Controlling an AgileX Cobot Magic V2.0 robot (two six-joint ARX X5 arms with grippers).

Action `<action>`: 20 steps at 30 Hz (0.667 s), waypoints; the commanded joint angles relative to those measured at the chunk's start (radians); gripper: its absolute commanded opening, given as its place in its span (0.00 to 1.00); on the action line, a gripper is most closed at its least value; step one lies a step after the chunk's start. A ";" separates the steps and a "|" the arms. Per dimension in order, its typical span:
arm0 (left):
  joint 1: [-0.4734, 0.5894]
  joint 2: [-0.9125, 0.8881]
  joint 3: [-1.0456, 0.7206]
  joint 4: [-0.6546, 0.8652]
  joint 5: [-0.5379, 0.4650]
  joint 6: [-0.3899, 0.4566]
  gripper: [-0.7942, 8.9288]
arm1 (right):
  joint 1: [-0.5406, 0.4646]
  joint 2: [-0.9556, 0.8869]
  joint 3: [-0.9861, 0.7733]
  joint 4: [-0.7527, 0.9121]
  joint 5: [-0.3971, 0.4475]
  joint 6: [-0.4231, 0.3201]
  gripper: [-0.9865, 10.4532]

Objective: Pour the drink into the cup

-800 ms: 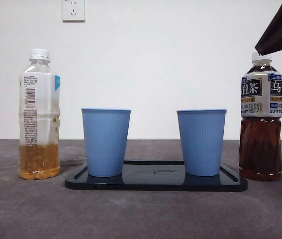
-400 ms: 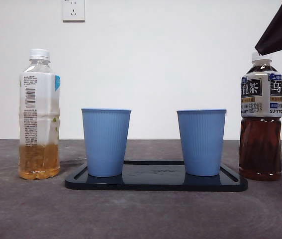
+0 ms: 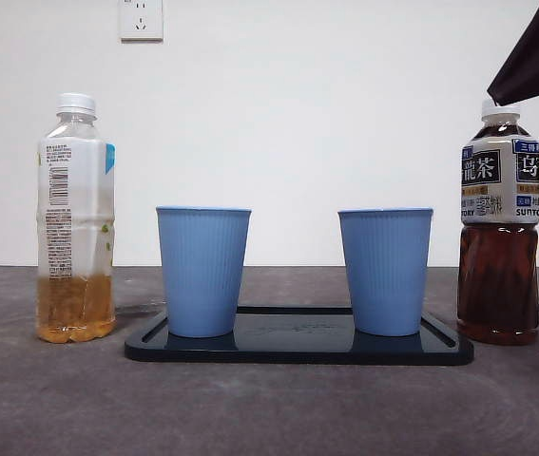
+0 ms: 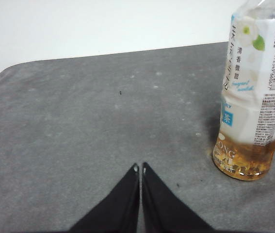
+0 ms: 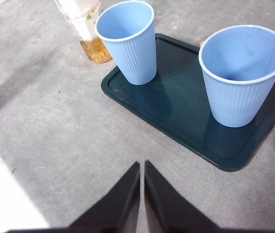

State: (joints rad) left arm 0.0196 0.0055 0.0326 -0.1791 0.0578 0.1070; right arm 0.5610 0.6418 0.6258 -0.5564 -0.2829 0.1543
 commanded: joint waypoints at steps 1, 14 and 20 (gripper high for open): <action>0.003 -0.002 -0.021 -0.006 0.002 0.005 0.09 | 0.007 0.003 0.016 0.011 0.003 0.006 0.10; 0.003 -0.002 -0.021 -0.006 0.002 0.005 0.09 | 0.007 0.003 0.016 0.010 0.003 0.006 0.10; 0.003 -0.002 -0.021 -0.006 0.002 0.005 0.09 | 0.006 0.003 0.016 0.025 0.016 -0.006 0.10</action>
State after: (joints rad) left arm 0.0196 0.0051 0.0326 -0.1791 0.0578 0.1070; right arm 0.5610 0.6418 0.6258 -0.5491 -0.2741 0.1539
